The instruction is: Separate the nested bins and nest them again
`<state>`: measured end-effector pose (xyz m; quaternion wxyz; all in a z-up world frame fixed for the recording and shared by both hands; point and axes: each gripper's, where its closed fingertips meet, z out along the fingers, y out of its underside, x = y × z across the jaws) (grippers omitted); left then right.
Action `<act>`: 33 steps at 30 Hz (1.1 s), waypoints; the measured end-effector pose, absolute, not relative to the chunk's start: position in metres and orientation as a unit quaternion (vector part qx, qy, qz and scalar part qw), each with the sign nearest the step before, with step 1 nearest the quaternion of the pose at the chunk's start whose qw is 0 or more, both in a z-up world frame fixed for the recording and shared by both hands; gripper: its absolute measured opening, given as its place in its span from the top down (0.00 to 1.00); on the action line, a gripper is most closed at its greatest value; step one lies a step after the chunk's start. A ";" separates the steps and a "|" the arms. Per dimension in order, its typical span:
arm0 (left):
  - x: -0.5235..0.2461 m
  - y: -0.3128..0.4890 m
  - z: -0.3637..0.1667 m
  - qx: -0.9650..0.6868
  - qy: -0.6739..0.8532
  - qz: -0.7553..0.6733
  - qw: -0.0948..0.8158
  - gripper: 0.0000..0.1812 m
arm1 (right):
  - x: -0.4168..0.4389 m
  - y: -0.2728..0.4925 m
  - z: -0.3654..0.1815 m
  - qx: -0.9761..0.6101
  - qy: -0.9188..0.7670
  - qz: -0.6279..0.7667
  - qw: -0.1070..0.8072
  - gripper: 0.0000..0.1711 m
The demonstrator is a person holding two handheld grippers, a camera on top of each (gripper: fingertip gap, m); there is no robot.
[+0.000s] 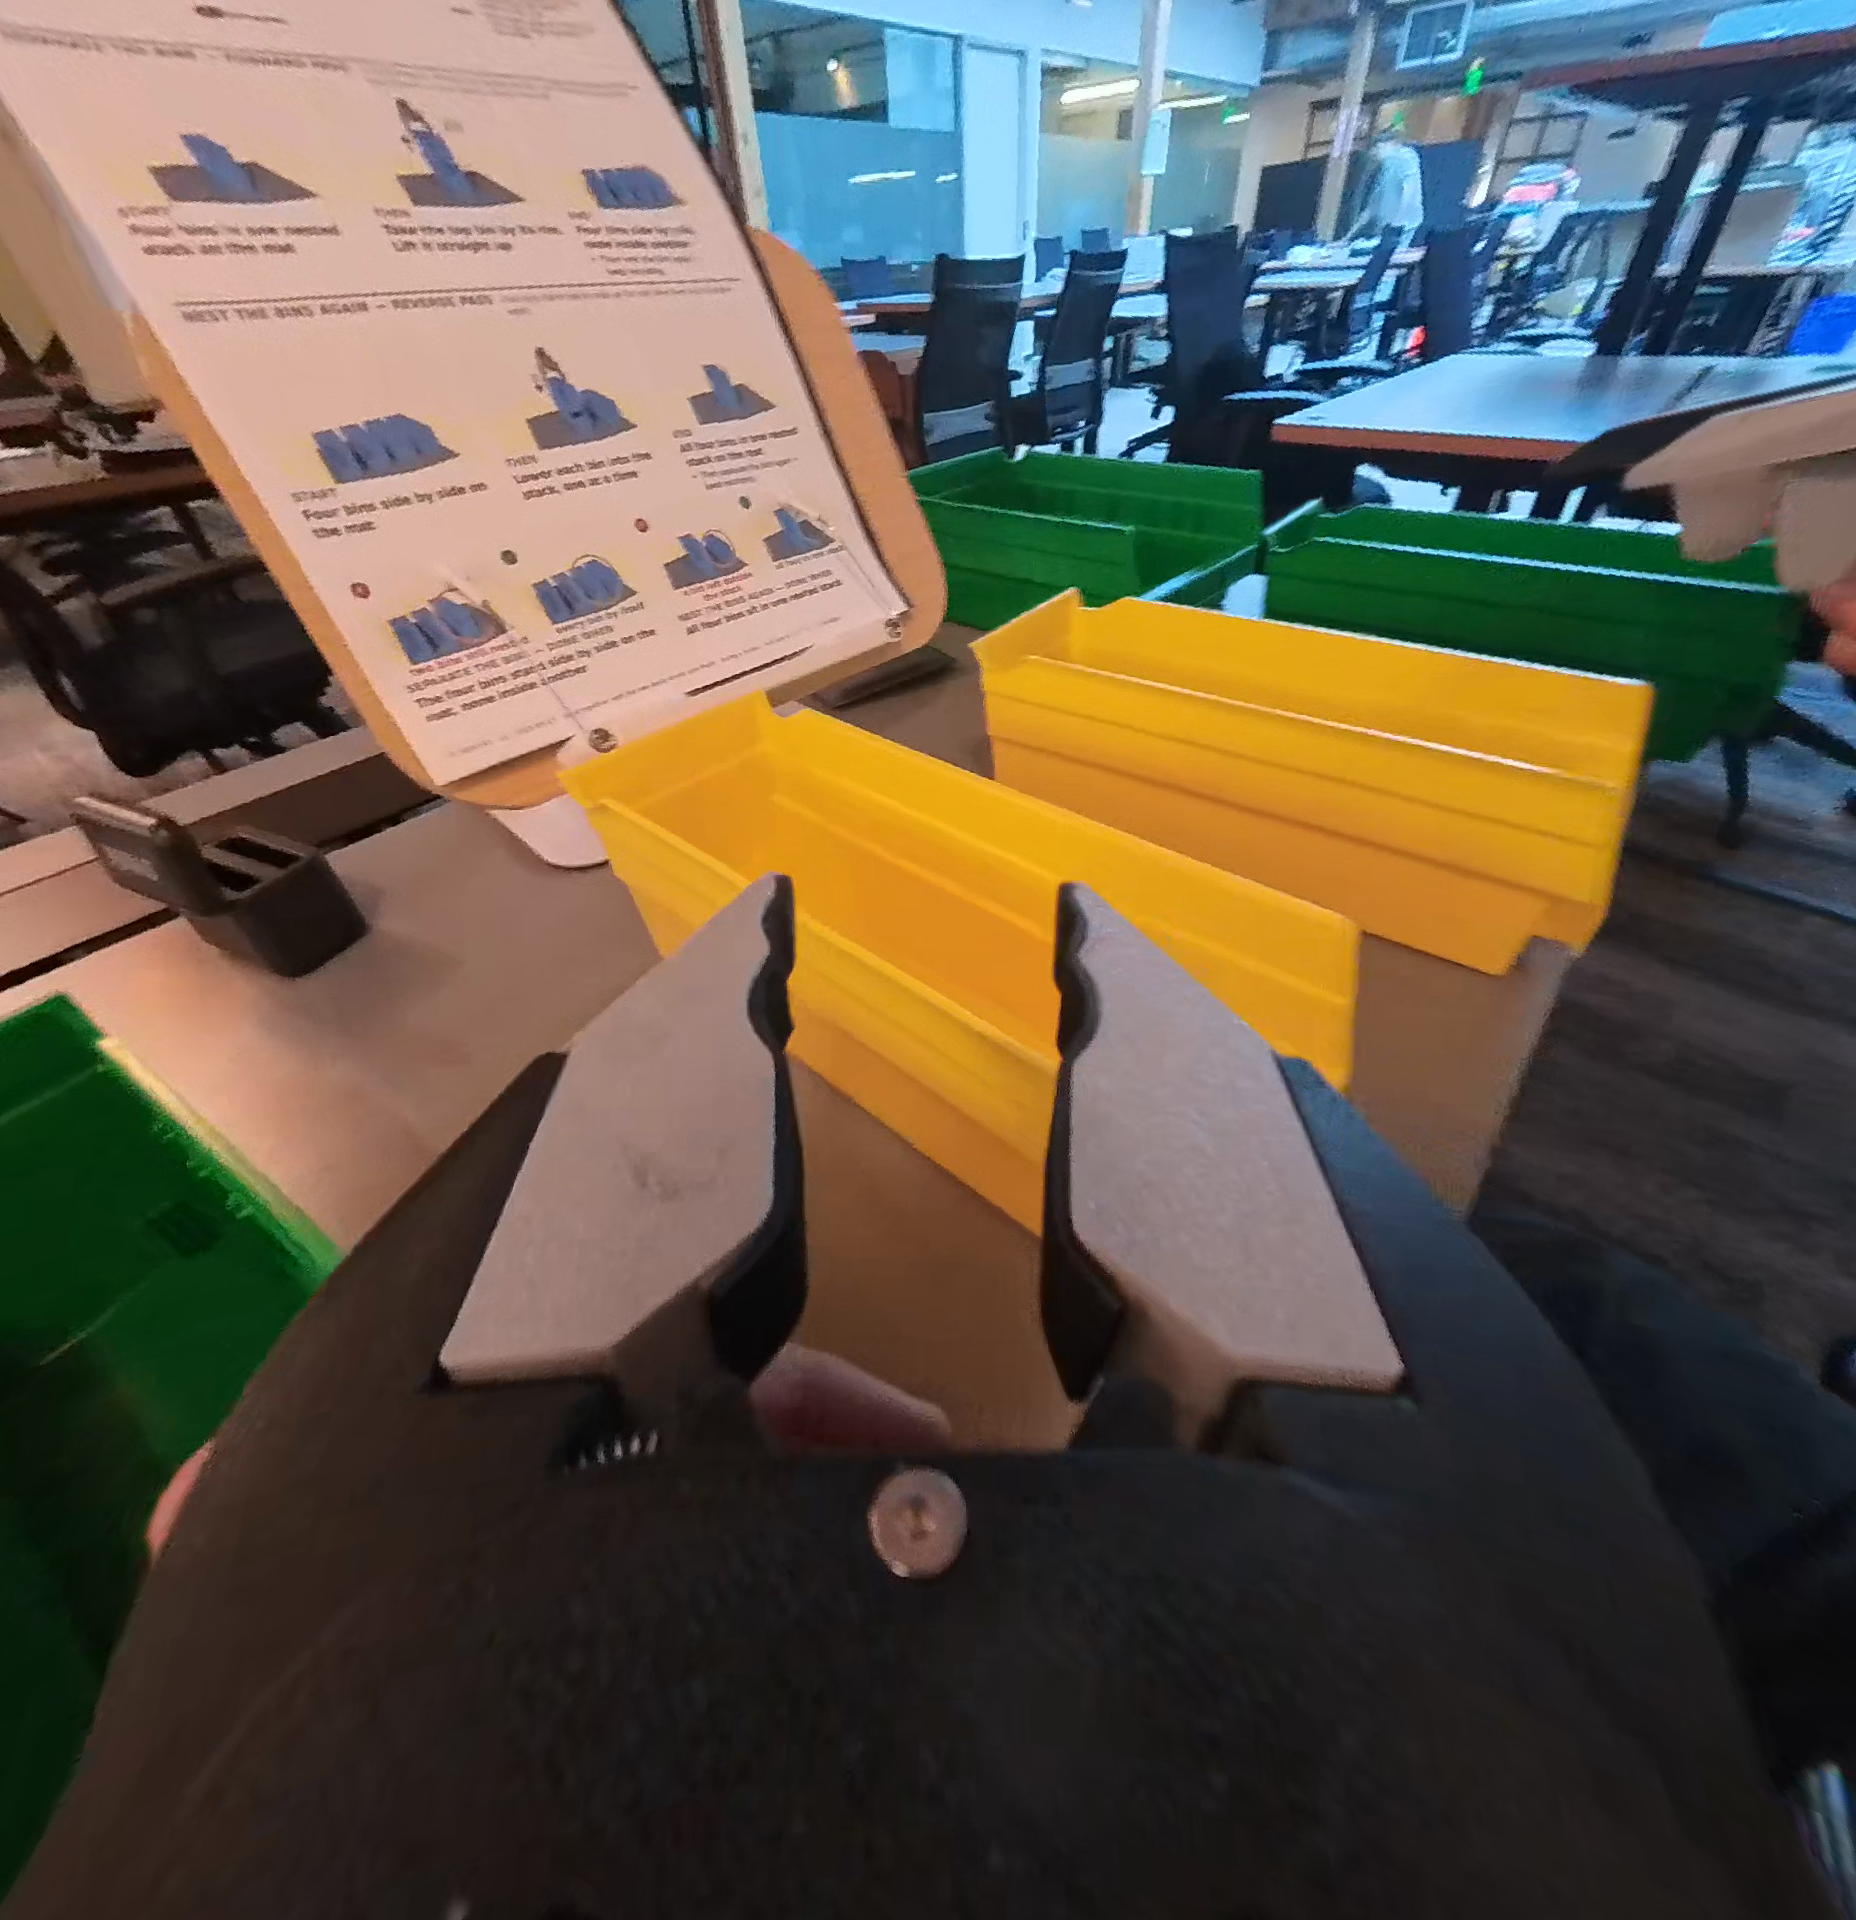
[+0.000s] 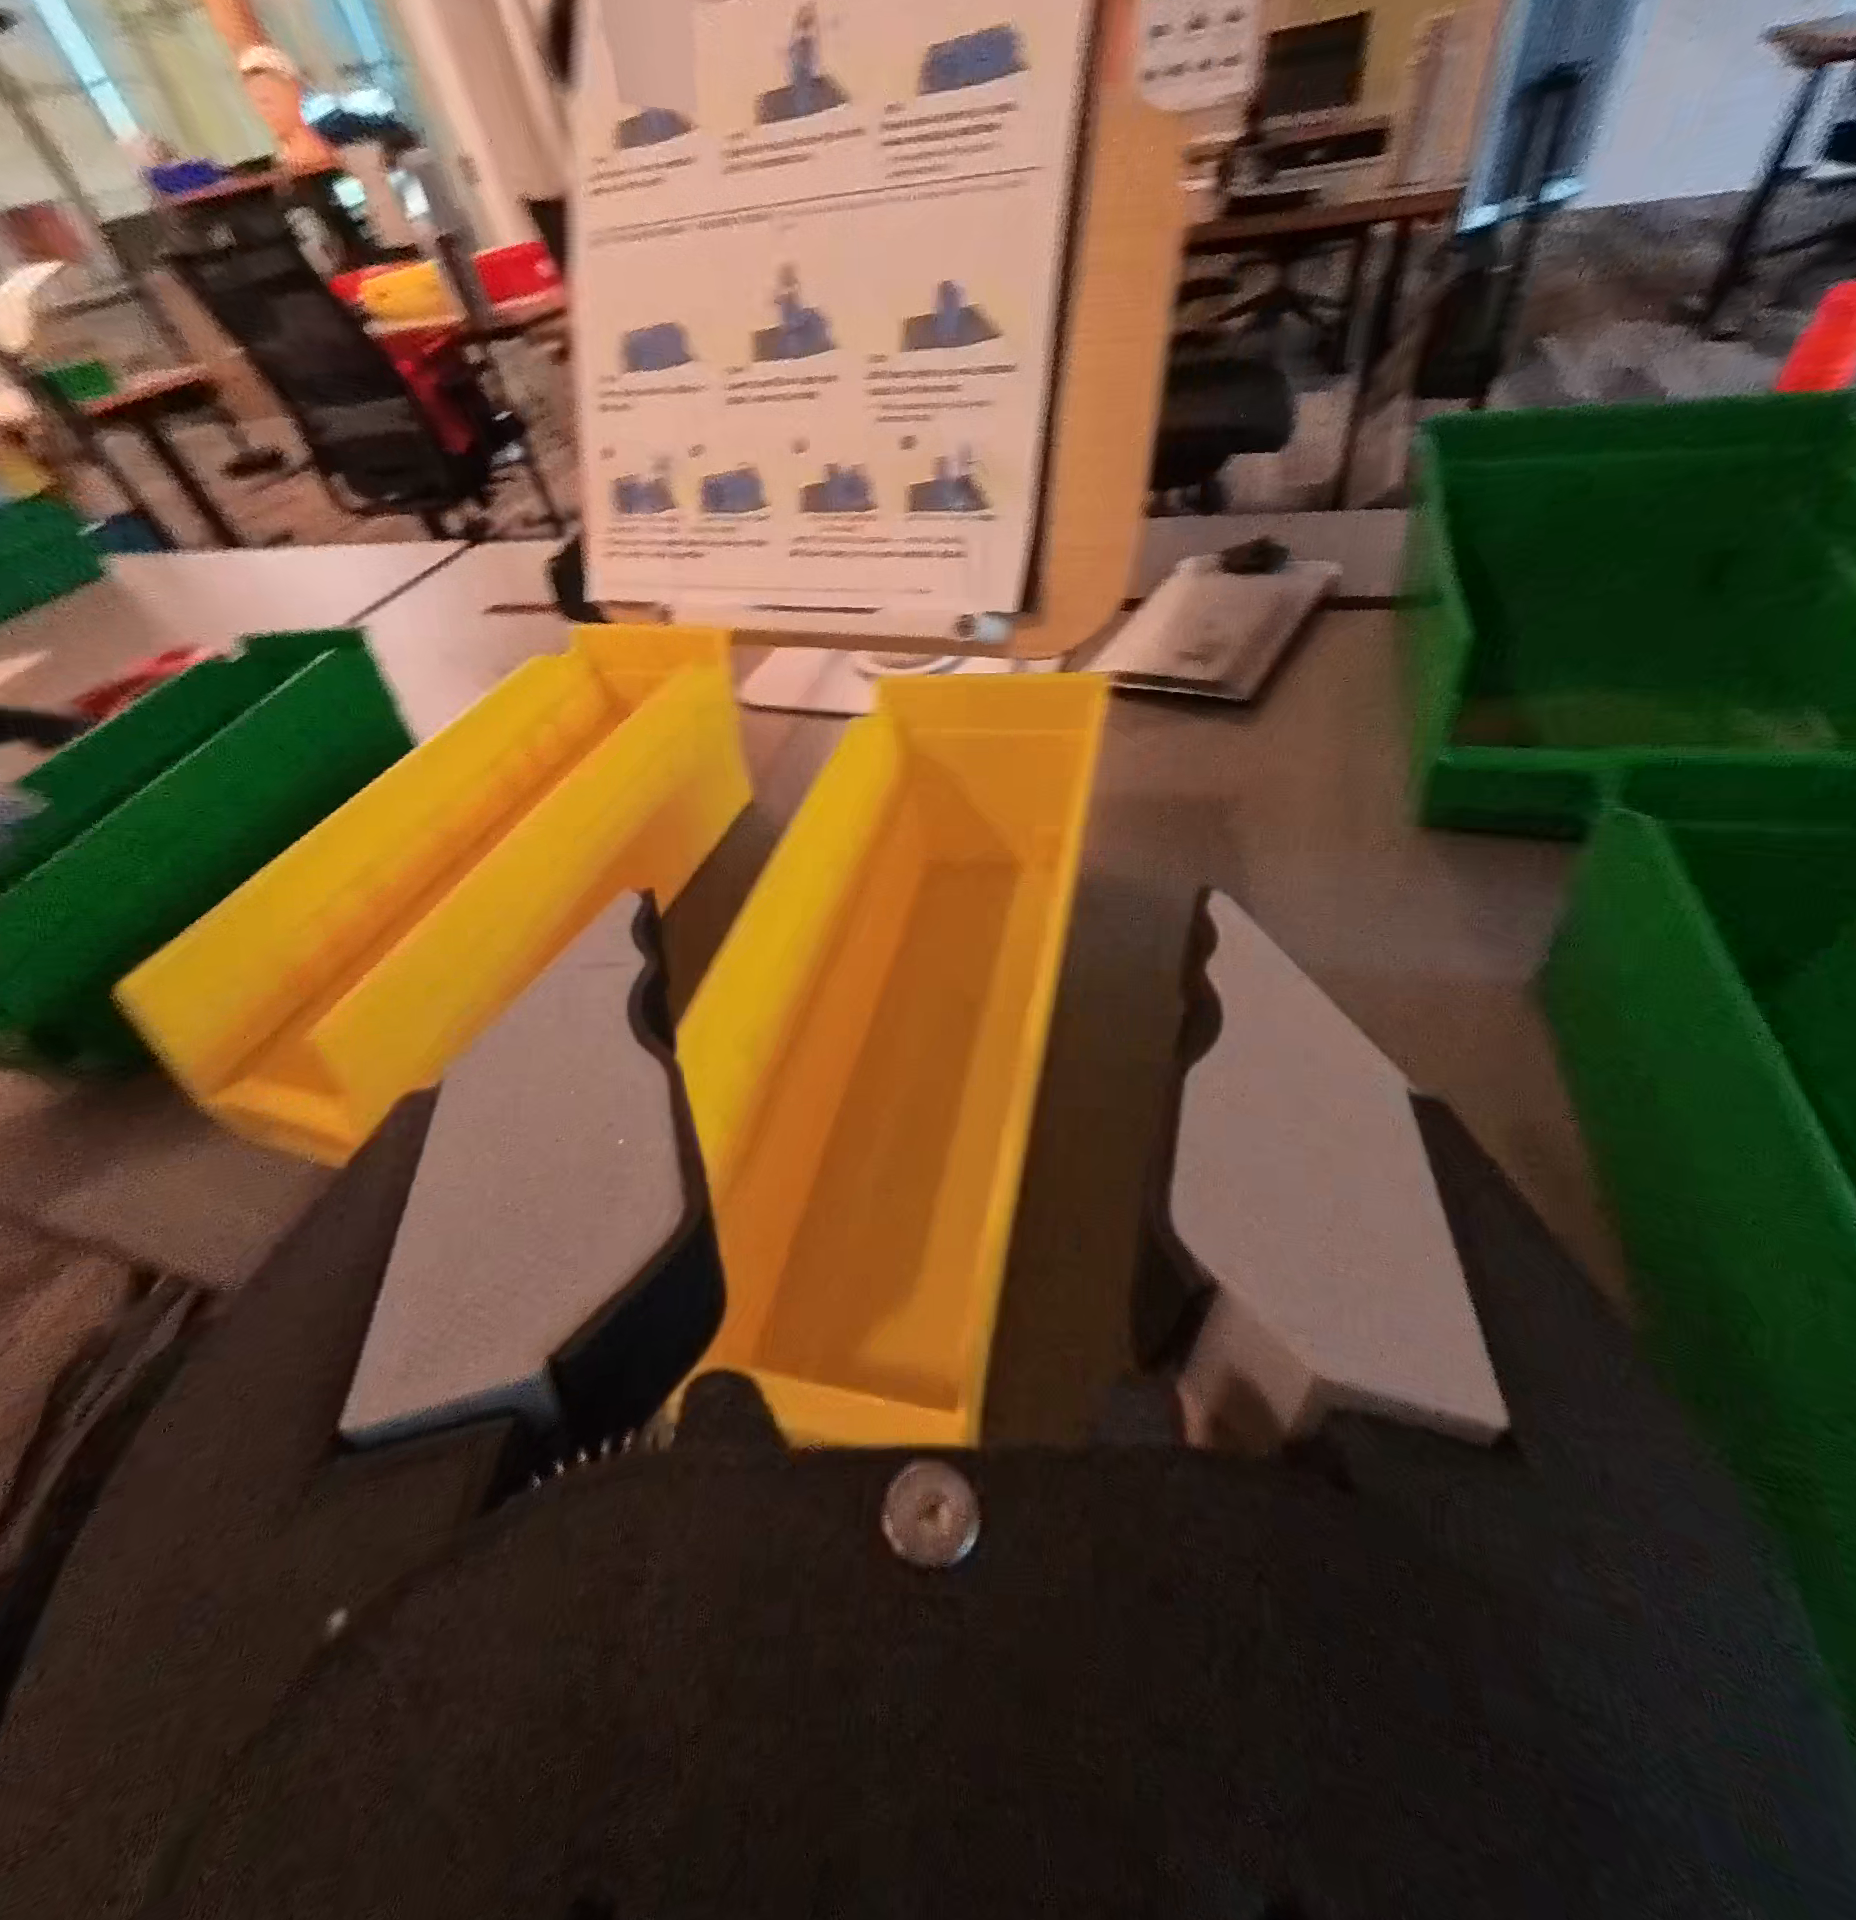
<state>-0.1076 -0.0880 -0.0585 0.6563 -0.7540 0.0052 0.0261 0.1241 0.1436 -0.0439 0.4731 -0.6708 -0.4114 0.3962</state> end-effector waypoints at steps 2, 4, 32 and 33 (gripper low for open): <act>-0.115 -0.088 -0.060 -0.759 -0.002 0.033 0.651 0.74 | 0.134 0.171 -0.051 -0.696 -0.365 0.384 0.485 0.49; -0.114 -0.092 -0.054 -0.752 -0.010 0.005 0.659 0.78 | 0.137 0.187 -0.050 -0.702 -0.339 0.396 0.486 0.51; 0.050 -0.137 -0.004 -0.697 -0.019 -0.018 0.717 0.83 | 0.173 0.095 -0.013 -0.568 -0.514 0.482 0.426 0.38; 0.054 -0.137 0.001 -0.686 -0.019 -0.013 0.727 0.86 | 0.180 0.095 -0.014 -0.572 -0.514 0.472 0.431 0.38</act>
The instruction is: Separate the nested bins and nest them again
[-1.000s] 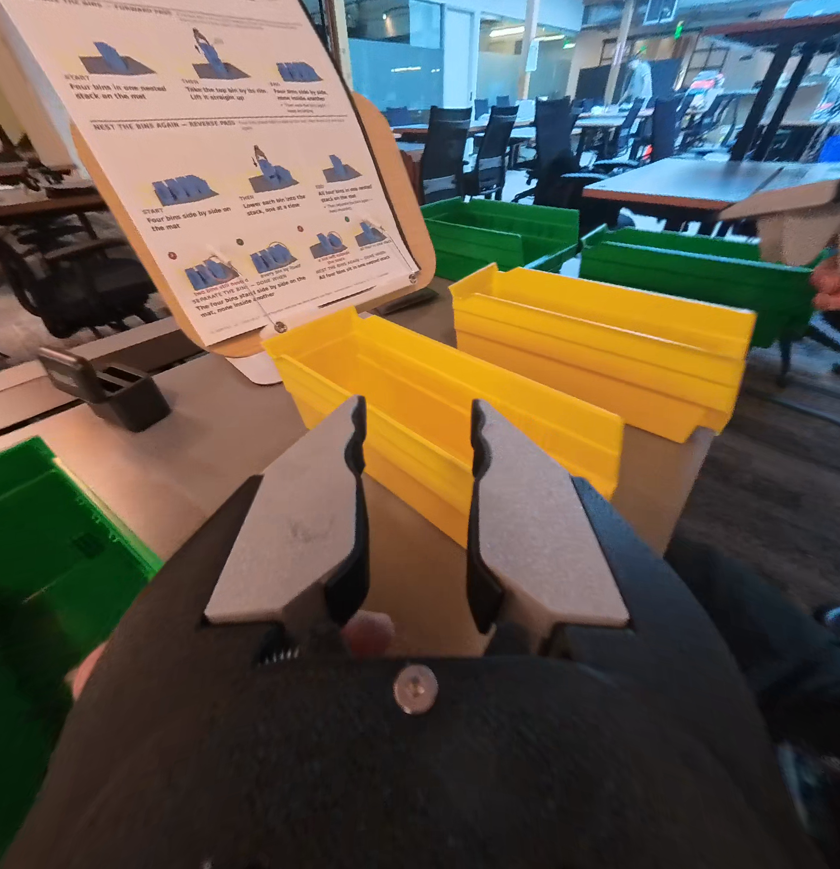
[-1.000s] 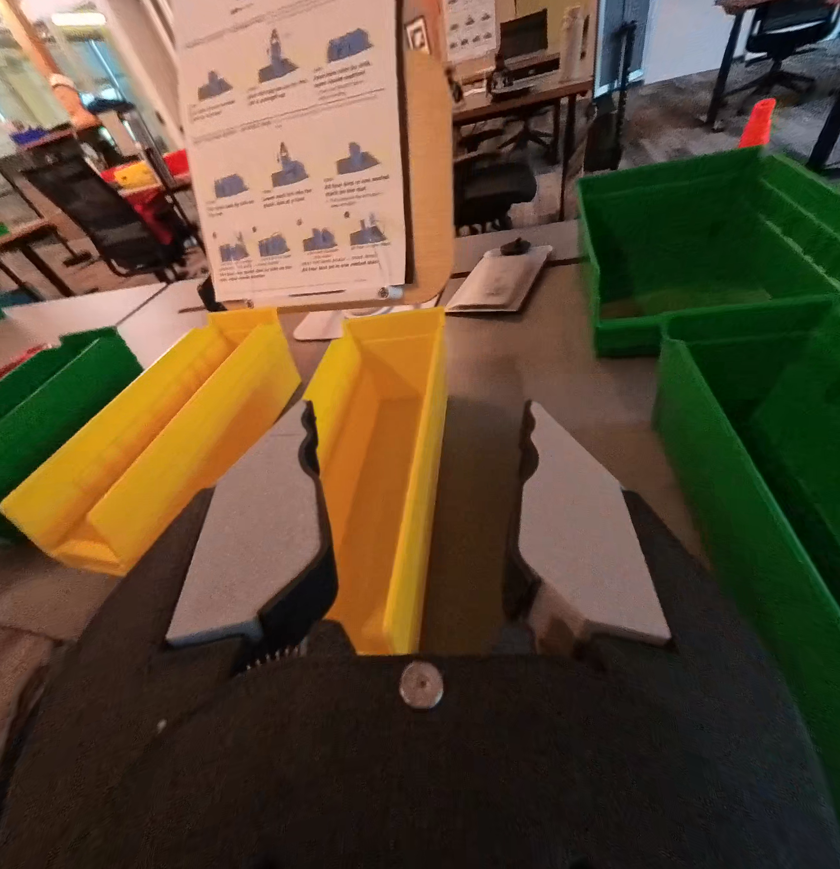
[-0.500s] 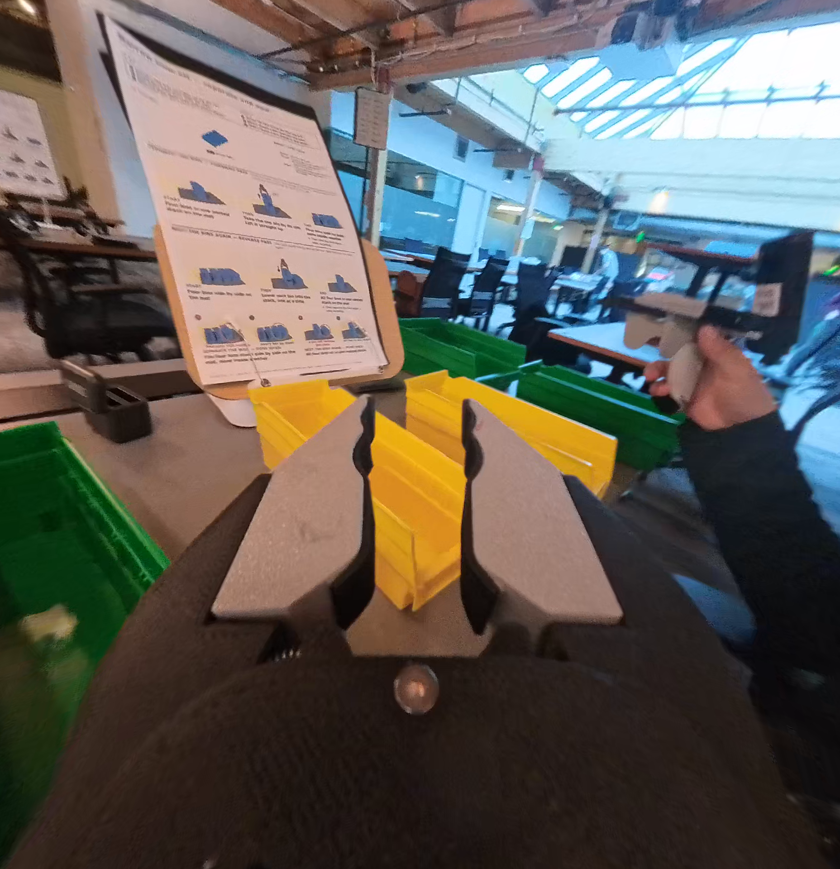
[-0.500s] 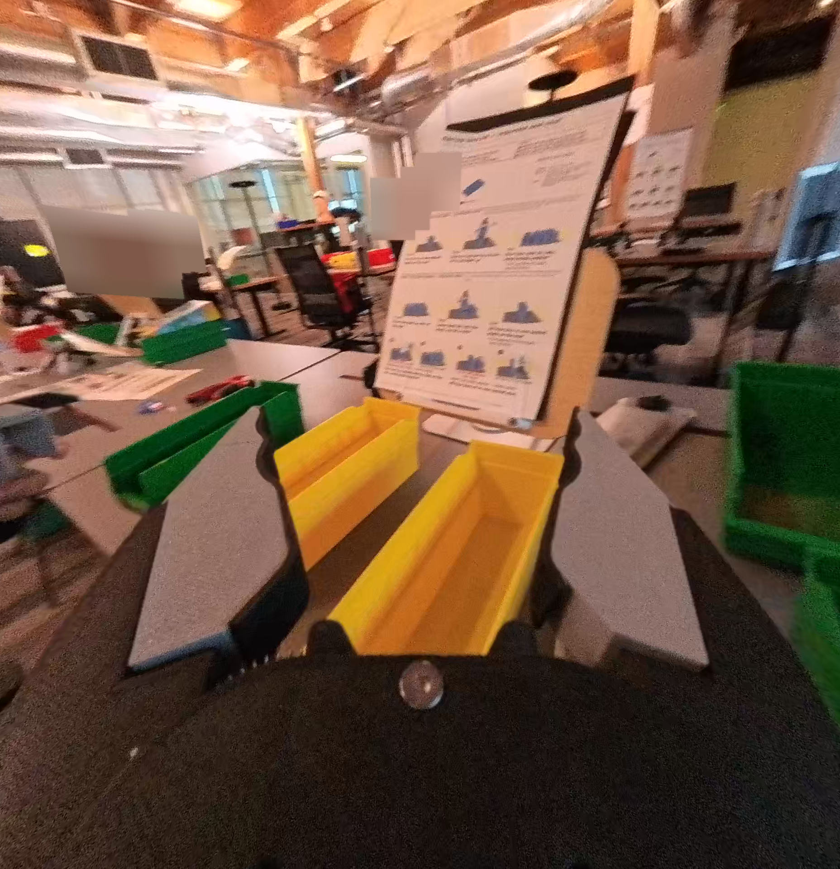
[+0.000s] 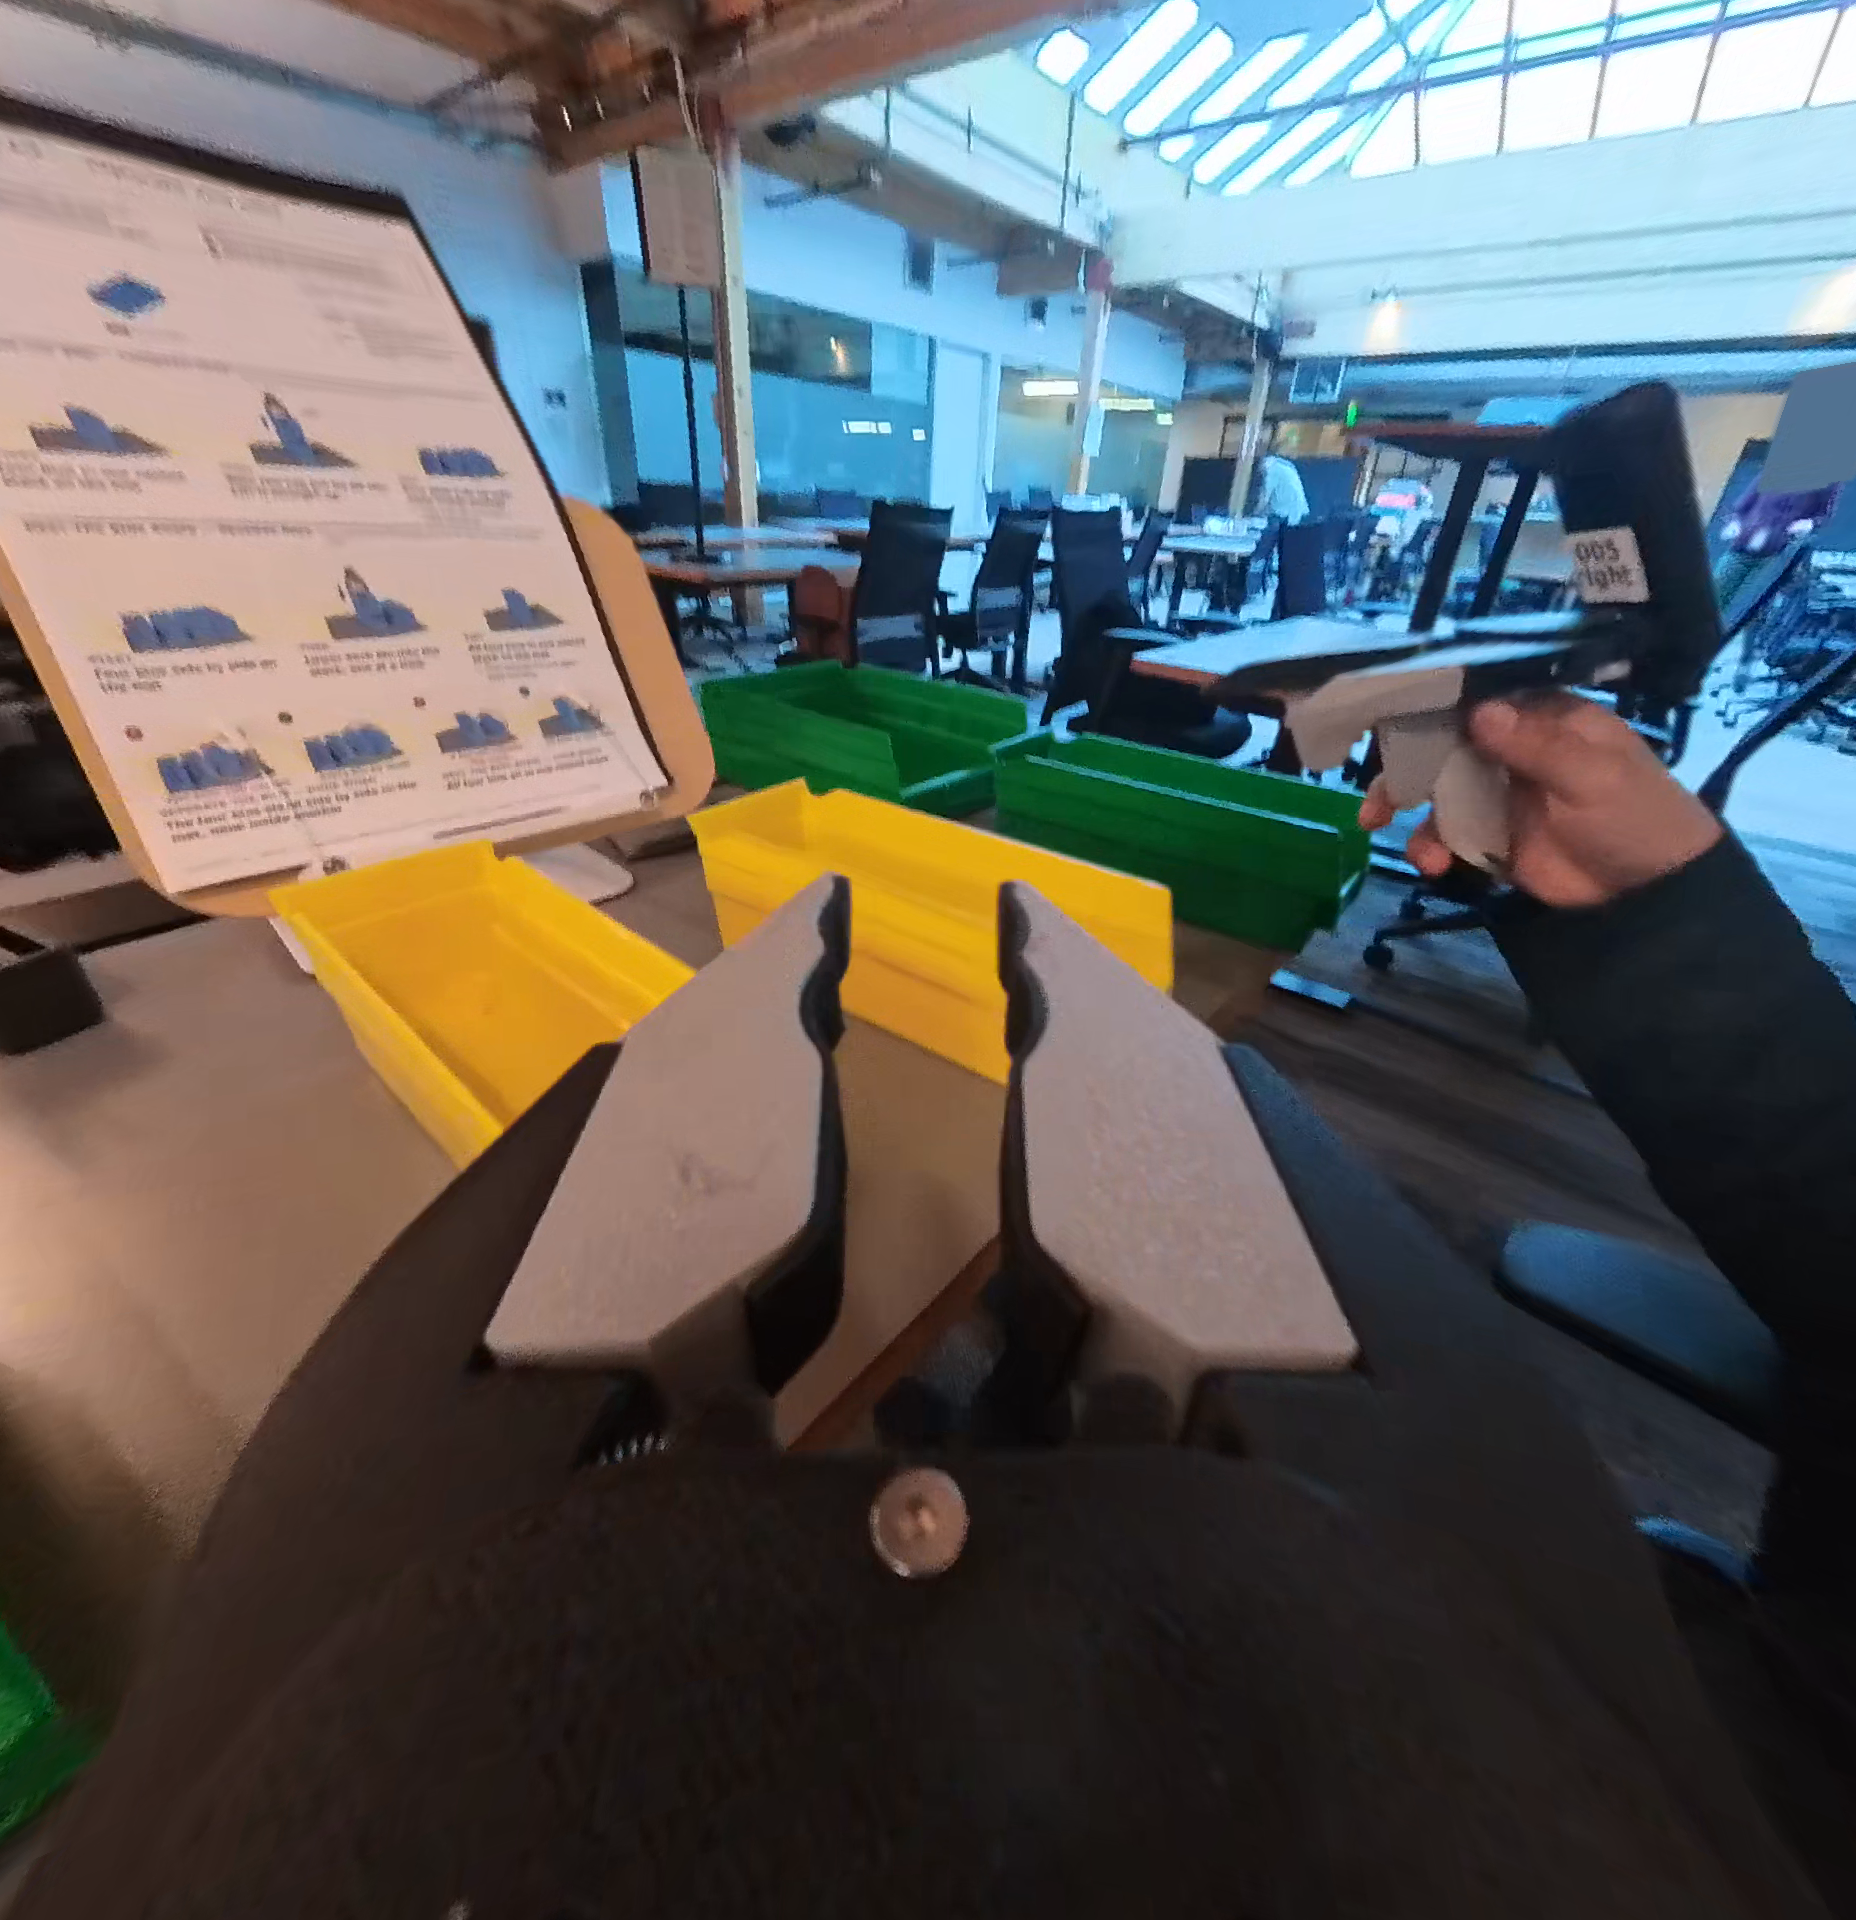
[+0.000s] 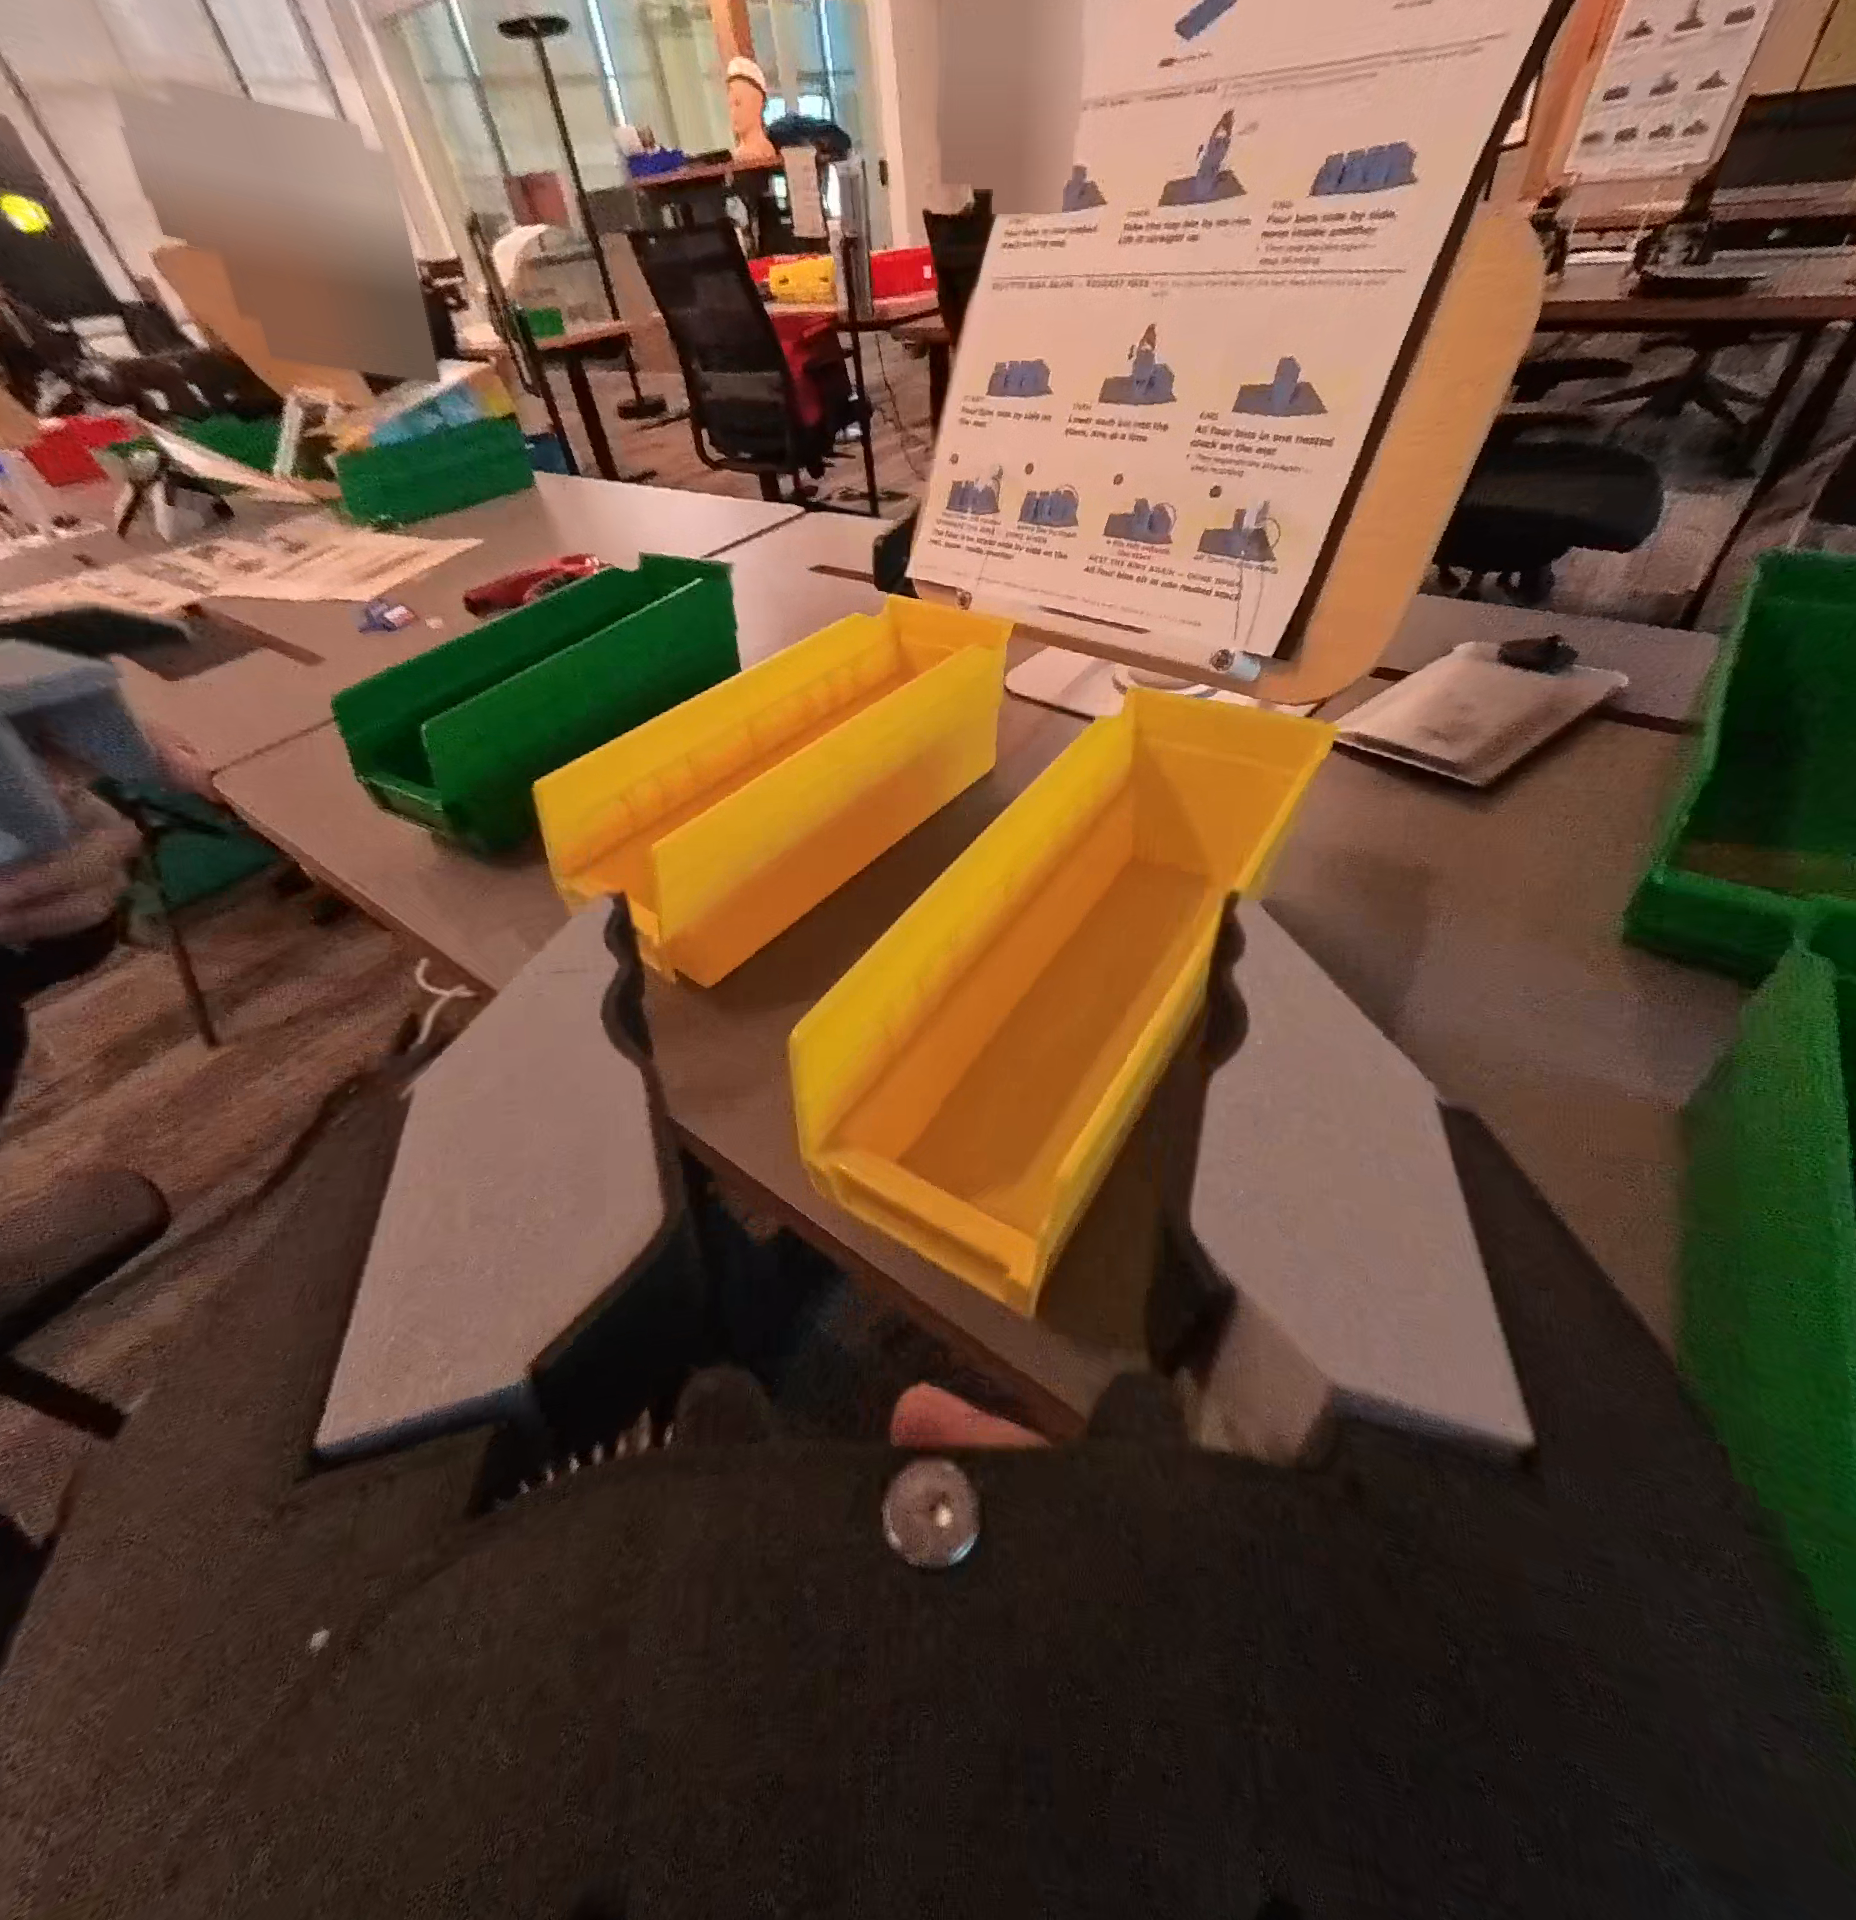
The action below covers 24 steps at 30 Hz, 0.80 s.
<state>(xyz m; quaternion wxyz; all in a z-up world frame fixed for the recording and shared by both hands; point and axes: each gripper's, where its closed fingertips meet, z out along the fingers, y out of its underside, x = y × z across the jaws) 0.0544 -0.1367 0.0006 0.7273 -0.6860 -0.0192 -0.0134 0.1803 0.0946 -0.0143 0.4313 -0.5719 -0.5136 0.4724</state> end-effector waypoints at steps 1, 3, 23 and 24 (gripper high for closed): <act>0.059 -0.136 0.004 -0.679 -0.018 -0.009 0.734 0.87 | 0.187 0.095 -0.014 -0.575 -0.511 0.466 0.437 0.37; 0.069 -0.134 0.003 -0.681 -0.006 -0.007 0.732 0.88 | 0.198 0.091 -0.011 -0.571 -0.510 0.466 0.443 0.38; 0.043 -0.119 -0.015 -0.699 0.018 0.086 0.710 0.90 | 0.190 0.072 -0.028 -0.544 -0.524 0.509 0.413 0.47; 0.042 -0.119 -0.015 -0.696 0.018 0.084 0.713 0.90 | 0.190 0.073 -0.029 -0.547 -0.514 0.523 0.404 0.48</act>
